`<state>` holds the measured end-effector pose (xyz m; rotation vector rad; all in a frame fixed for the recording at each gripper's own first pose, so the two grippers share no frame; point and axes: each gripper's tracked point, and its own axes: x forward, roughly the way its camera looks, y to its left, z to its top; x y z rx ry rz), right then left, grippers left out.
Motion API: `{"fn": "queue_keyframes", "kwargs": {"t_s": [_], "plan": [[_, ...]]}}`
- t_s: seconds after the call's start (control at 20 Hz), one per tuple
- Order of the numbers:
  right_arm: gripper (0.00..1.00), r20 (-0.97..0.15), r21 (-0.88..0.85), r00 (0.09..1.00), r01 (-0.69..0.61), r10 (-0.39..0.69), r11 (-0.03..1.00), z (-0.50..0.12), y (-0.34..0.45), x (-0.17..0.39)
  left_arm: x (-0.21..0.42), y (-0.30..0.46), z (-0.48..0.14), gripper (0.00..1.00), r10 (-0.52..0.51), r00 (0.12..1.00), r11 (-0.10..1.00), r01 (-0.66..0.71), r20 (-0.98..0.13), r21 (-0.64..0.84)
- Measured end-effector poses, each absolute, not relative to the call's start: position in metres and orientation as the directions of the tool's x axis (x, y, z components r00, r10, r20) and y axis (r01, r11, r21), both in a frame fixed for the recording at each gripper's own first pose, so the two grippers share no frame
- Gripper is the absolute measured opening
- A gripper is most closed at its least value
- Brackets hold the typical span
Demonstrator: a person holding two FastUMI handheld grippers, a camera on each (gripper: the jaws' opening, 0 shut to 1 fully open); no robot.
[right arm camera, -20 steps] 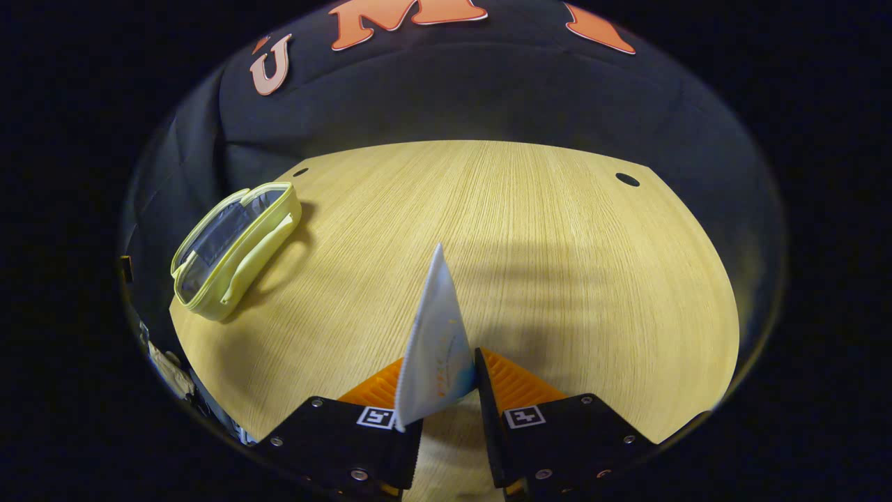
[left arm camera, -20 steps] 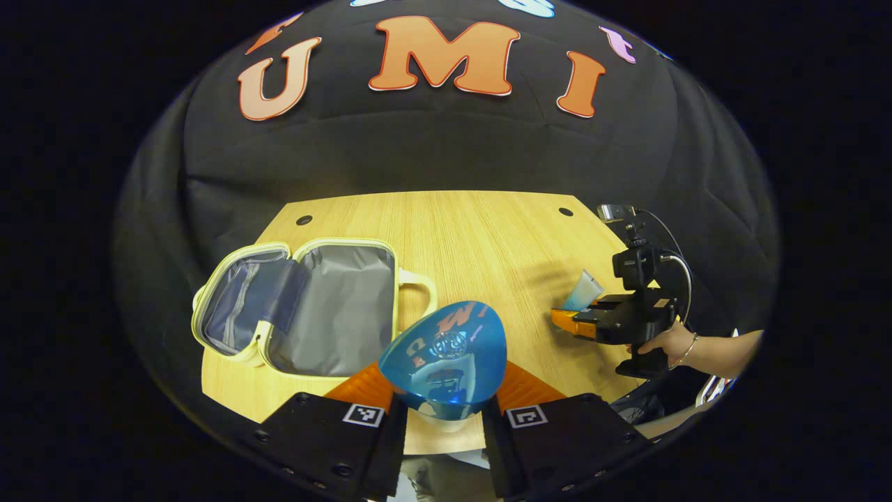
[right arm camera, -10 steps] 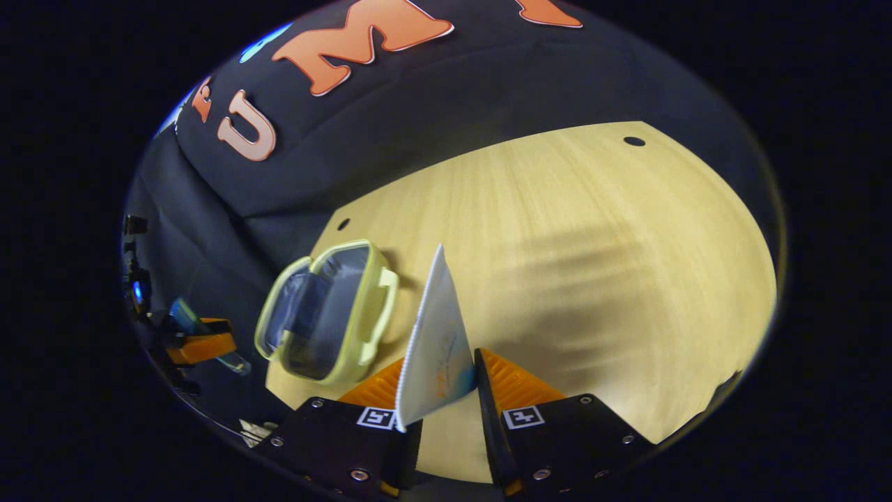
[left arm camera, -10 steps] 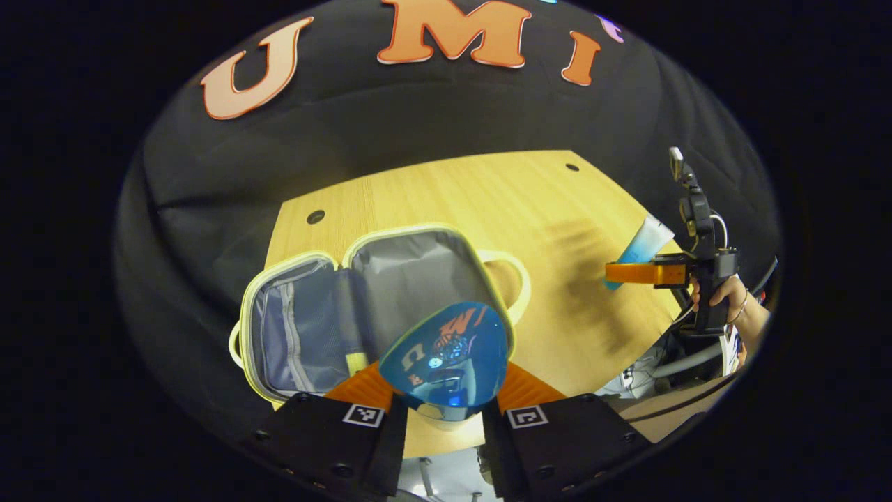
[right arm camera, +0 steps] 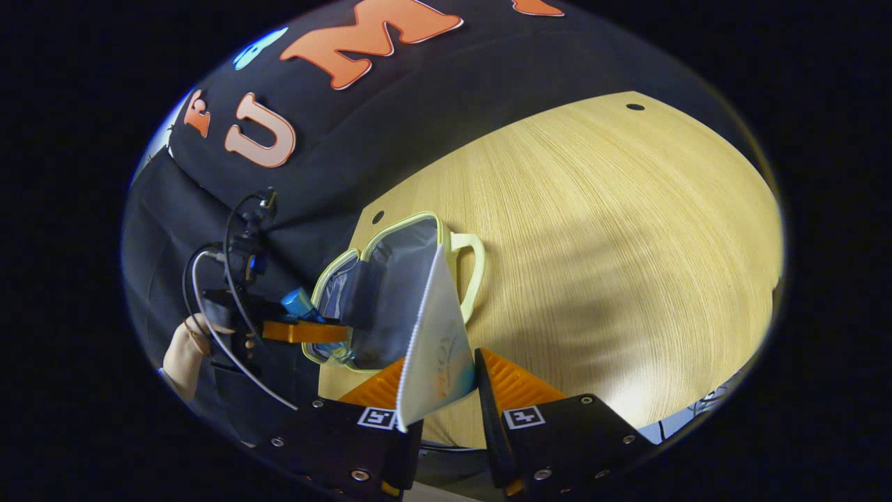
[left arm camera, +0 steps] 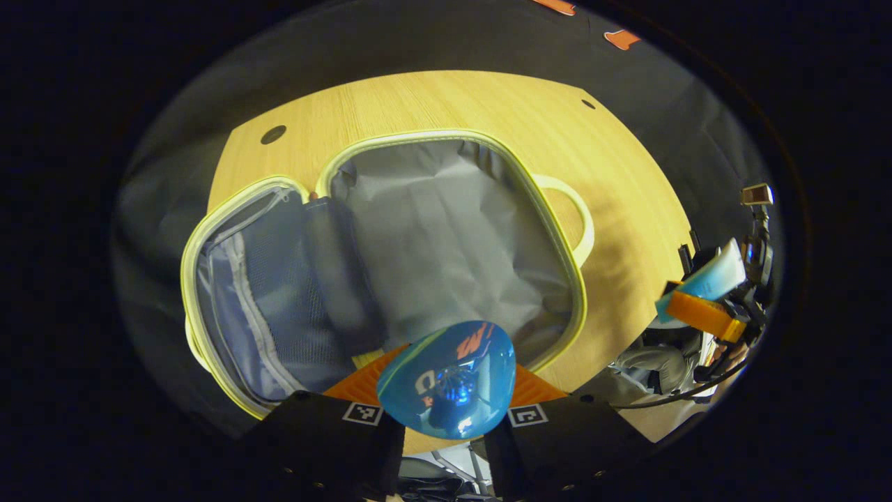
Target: First open the suitcase, pack the skin care products into it, and then close the suitcase.
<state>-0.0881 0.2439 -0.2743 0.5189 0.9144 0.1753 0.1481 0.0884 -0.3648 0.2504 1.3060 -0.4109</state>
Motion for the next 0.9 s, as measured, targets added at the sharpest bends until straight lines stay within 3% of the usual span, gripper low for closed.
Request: {"fn": "queue_keyframes", "kwargs": {"t_s": [0.3,0.65,0.75,0.85,0.9], "plan": [[0.41,-0.717,0.489,0.616,0.111,0.326,0.865,-0.268,0.235,-0.093,0.166,0.092,-0.423,0.5,-0.069,0.136,0.907,0.42,-0.988,-0.005],[0.41,-0.728,0.479,0.609,0.121,0.316,0.87,-0.274,0.231,-0.09,0.18,0.085,-0.428,0.52,-0.063,0.161,0.903,0.429,-0.985,0.012],[0.41,-0.727,0.478,0.608,0.112,0.32,0.871,-0.273,0.234,-0.087,0.178,0.08,-0.422,0.62,-0.088,0.166,0.898,0.44,-0.982,-0.006],[0.41,-0.726,0.469,0.607,0.096,0.322,0.878,-0.272,0.236,-0.083,0.176,0.075,-0.412,0.81,-0.115,0.187,0.888,0.46,-0.976,-0.017],[0.41,-0.725,0.462,0.609,0.083,0.322,0.883,-0.269,0.237,-0.08,0.174,0.073,-0.405,0.82,-0.124,0.212,0.882,0.471,-0.969,-0.01]]}}
